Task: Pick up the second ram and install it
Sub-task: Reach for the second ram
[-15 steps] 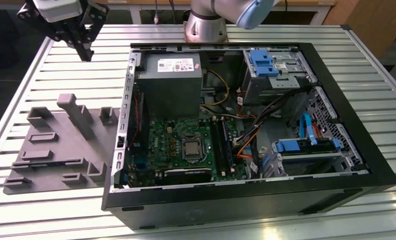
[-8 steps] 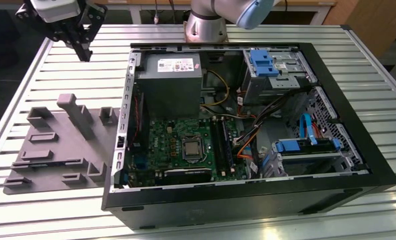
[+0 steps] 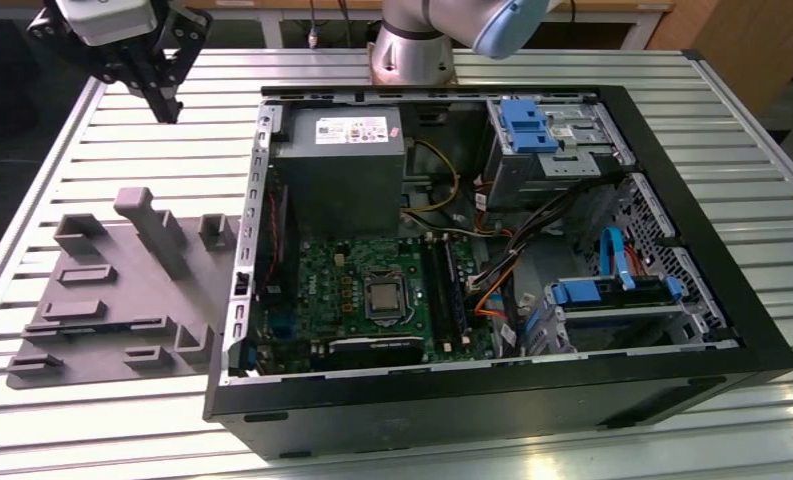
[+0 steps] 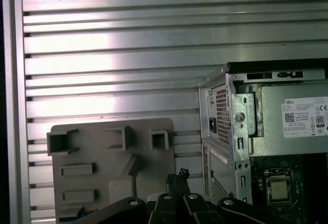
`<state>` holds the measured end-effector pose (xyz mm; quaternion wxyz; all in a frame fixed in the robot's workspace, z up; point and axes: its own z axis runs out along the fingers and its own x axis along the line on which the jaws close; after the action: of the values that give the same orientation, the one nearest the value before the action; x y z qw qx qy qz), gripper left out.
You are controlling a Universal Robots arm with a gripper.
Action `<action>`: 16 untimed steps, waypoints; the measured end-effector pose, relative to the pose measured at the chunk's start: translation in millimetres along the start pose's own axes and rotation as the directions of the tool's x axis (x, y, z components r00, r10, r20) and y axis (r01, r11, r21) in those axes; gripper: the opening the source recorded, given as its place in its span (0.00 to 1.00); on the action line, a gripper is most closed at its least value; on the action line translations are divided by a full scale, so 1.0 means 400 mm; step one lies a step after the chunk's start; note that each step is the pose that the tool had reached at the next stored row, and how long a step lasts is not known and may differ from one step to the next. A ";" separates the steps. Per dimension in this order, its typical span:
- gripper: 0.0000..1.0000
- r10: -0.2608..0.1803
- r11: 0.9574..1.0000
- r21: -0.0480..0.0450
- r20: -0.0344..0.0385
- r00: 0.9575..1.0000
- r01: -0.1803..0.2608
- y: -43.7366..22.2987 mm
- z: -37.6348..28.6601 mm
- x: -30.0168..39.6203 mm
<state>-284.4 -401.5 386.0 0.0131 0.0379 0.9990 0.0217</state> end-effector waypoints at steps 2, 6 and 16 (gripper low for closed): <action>0.11 0.000 1.000 0.000 0.000 1.000 0.000 0.000 0.000 0.001; 0.11 0.000 1.000 0.000 0.000 1.000 0.000 -0.001 0.000 0.005; 0.11 0.000 1.000 0.000 0.000 1.000 0.000 -0.003 0.001 0.014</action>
<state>-290.0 -402.5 385.5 0.0131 0.0379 0.9990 0.0217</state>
